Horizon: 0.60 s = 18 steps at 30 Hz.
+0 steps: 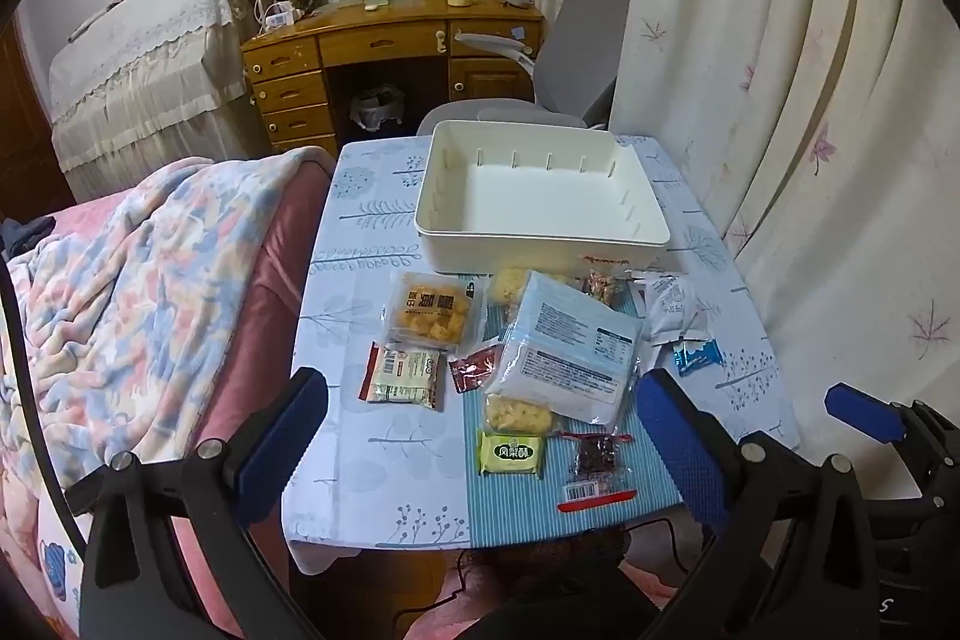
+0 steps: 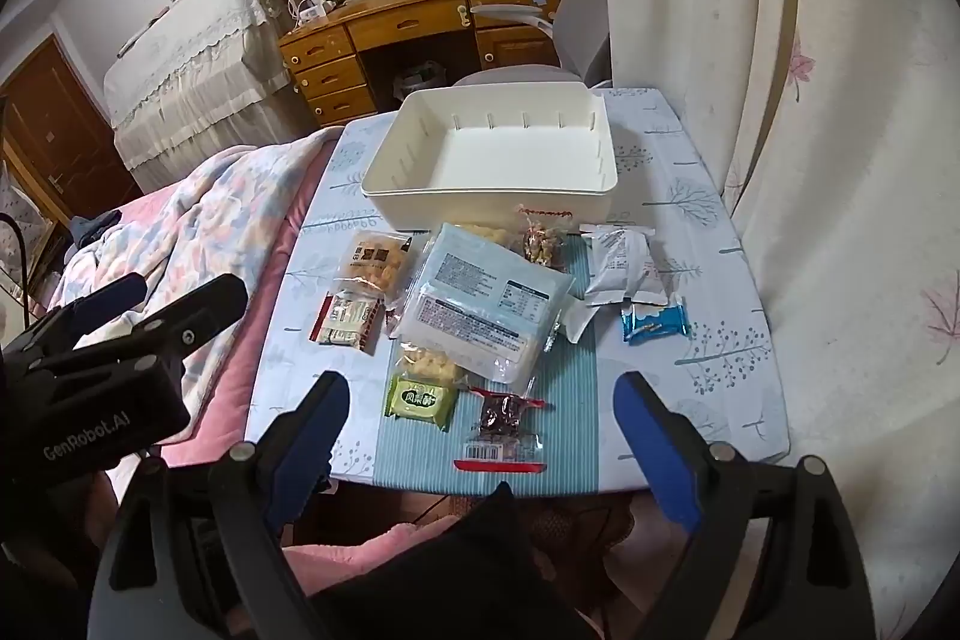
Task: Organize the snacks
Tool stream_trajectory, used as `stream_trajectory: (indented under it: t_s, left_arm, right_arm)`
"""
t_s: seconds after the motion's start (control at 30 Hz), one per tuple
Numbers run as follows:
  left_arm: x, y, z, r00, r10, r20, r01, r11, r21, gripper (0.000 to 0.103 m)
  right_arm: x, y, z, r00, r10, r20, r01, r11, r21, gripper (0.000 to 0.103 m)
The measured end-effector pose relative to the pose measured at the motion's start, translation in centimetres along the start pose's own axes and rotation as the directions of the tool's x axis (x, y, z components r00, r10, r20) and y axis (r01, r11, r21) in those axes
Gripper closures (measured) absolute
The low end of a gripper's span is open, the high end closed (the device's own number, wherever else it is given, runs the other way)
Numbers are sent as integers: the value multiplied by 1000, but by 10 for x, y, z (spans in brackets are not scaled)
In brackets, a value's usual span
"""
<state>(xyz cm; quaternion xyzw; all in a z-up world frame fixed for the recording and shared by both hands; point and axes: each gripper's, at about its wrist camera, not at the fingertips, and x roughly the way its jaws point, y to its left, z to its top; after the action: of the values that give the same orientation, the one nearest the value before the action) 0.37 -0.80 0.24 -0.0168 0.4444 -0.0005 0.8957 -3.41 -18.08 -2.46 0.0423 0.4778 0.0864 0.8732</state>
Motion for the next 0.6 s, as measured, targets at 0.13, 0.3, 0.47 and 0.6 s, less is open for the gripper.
stream_trajectory:
  t_s: [0.13,0.3,0.47,0.6]
  left_arm:
    - [1,3,-2,1000,7,-1,-7,1000,2,0]
    - [4,2,-3,1000,11,-8,-11,1000,-2,0]
    - [4,2,-3,1000,-1,-7,1,1000,-1,0]
    - [5,-2,-2,1000,7,-8,-7,1000,-3,0]
  right_arm:
    - [4,3,0,1000,2,-1,-2,1000,-1,12]
    - [4,0,2,1000,3,-4,-3,1000,0,12]
    - [6,4,-1,1000,4,-8,-4,1000,0,12]
    - [14,-10,3,1000,21,-20,-21,1000,-6,12]
